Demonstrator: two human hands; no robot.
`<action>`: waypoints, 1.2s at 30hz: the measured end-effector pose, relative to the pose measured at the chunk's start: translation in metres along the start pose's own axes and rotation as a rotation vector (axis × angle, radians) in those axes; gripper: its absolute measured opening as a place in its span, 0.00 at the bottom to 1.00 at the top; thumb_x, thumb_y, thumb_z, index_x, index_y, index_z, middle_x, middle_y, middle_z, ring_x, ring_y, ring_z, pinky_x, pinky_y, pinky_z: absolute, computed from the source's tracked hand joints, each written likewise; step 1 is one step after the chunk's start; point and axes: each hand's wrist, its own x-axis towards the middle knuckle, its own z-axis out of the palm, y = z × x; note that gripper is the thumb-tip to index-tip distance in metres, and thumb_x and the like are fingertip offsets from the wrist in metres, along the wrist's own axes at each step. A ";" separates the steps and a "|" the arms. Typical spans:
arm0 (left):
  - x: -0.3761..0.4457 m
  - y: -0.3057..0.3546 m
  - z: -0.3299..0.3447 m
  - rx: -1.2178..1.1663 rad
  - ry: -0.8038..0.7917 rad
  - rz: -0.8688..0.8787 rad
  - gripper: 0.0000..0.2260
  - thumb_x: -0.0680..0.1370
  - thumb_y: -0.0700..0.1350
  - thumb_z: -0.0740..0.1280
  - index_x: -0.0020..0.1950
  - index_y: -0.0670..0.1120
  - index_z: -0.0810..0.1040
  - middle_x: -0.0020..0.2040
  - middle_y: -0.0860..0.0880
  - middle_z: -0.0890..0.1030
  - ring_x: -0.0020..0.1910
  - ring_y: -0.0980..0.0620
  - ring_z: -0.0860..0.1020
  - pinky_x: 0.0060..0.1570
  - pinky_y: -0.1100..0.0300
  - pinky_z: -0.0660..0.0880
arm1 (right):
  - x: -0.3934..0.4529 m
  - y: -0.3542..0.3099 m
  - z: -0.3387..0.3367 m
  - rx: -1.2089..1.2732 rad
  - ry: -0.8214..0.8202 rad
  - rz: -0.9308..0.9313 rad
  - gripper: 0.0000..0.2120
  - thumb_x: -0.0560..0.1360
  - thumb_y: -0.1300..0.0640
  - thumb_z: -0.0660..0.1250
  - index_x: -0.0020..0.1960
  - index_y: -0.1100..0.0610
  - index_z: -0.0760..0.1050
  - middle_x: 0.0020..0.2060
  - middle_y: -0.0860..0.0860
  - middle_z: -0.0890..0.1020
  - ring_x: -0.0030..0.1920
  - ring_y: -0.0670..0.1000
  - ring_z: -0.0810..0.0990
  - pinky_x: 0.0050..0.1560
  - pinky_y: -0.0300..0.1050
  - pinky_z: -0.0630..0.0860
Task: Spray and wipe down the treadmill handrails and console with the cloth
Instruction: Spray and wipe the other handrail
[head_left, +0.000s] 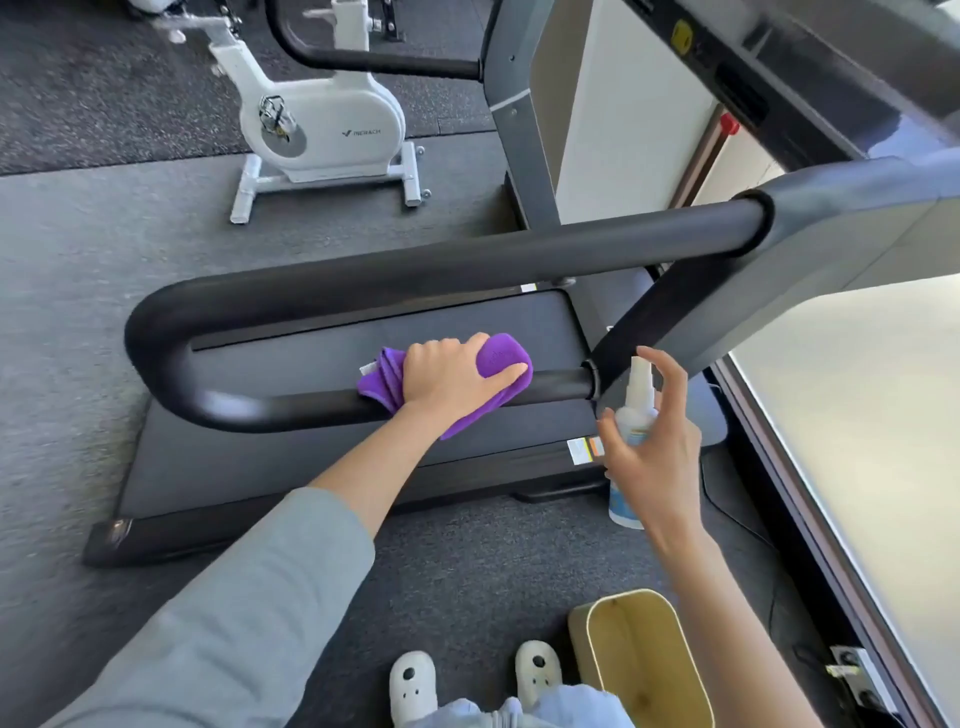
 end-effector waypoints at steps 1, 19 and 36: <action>0.008 0.009 0.002 -0.028 -0.035 0.002 0.34 0.71 0.77 0.47 0.64 0.57 0.74 0.42 0.51 0.83 0.42 0.46 0.80 0.38 0.57 0.66 | -0.002 0.004 -0.007 0.003 0.012 0.003 0.28 0.74 0.64 0.68 0.67 0.41 0.65 0.30 0.50 0.73 0.28 0.52 0.73 0.31 0.43 0.73; -0.036 -0.017 -0.002 0.032 0.250 0.268 0.34 0.69 0.68 0.69 0.69 0.52 0.72 0.44 0.47 0.78 0.38 0.47 0.76 0.39 0.53 0.73 | -0.009 -0.021 -0.013 -0.021 -0.046 -0.077 0.29 0.75 0.66 0.69 0.67 0.42 0.64 0.34 0.50 0.75 0.30 0.55 0.74 0.33 0.54 0.75; -0.070 -0.079 -0.012 0.097 0.258 -0.094 0.33 0.70 0.74 0.57 0.62 0.52 0.78 0.44 0.47 0.81 0.41 0.42 0.77 0.42 0.51 0.69 | -0.036 -0.018 0.020 -0.011 -0.075 0.010 0.30 0.75 0.64 0.68 0.65 0.35 0.64 0.31 0.56 0.77 0.28 0.61 0.78 0.32 0.60 0.79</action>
